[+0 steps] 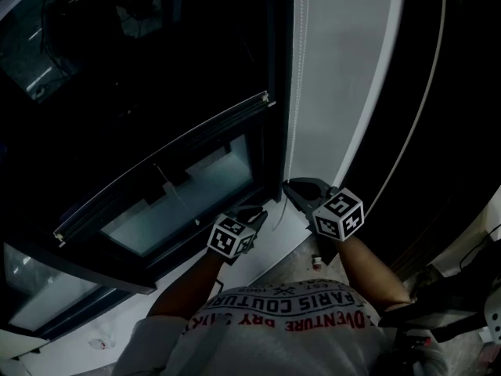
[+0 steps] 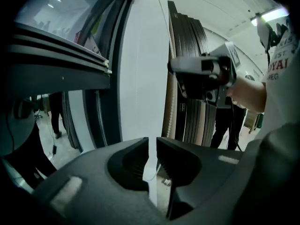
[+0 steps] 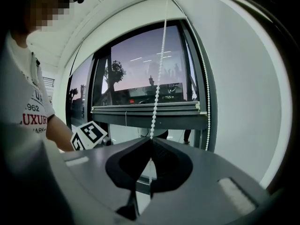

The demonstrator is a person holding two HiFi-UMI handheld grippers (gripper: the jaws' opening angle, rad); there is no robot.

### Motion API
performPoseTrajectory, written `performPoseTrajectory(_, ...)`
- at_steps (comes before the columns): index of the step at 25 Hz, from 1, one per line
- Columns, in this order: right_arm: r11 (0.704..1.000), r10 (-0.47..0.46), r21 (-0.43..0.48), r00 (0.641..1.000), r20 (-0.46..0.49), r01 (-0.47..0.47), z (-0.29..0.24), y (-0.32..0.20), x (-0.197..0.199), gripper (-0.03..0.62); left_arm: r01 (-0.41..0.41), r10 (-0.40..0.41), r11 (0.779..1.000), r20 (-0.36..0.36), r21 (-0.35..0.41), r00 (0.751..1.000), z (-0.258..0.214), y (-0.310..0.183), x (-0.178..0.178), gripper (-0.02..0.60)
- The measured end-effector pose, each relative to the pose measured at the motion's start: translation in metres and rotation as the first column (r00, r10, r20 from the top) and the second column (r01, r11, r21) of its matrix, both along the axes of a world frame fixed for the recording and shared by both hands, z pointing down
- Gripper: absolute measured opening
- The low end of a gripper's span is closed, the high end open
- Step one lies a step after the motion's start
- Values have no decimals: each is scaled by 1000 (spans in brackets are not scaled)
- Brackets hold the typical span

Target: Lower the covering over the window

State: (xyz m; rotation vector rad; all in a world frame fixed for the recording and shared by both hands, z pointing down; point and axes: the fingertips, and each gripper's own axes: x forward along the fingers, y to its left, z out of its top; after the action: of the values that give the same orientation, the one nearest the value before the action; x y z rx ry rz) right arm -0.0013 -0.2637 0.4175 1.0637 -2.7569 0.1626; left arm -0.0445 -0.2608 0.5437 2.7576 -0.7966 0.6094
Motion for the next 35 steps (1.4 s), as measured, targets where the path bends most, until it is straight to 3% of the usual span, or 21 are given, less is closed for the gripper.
performPoseTrajectory(4, 1000, -3, 8, 1000, -1, 3, 1, 0, 1, 2, 6, -4, 1000, -148, 16, 989, -64, -19, -1, 57)
performPoseTrajectory(7, 1000, -14, 8, 1000, 6, 14, 2, -1, -2, 2, -25, 44, 997, -251, 78, 967, -132, -29, 7, 57)
performPoseTrajectory(11, 1000, -23, 4, 1000, 3, 23, 4, -2, -3, 2, -68, 124, 981, -311, 184, 942, -213, -31, 23, 57)
performPoseTrajectory(16, 999, -40, 4, 999, -1, 40, 3, -1, -5, 2, -130, 199, 968, -340, 216, 919, -275, -33, 48, 64)
performPoseTrajectory(21, 999, -54, -5, 999, 6, 54, 3, -3, -5, 2, -183, 251, 957, -328, 225, 911, -301, -31, 69, 66)
performPoseTrajectory(26, 998, -66, -9, 998, 6, 66, 6, -7, -4, 2, -153, 221, 965, -343, 215, 913, -306, -40, 72, 60)
performPoseTrajectory(28, 998, -66, -10, 998, 11, 66, 6, -8, -3, 2, -147, 214, 967, -358, 206, 909, -306, -41, 73, 9)
performPoseTrajectory(35, 997, -82, -15, 997, 12, 82, 8, -19, 9, 2, -114, 186, 970, -359, 213, 915, -305, -48, 79, 8)
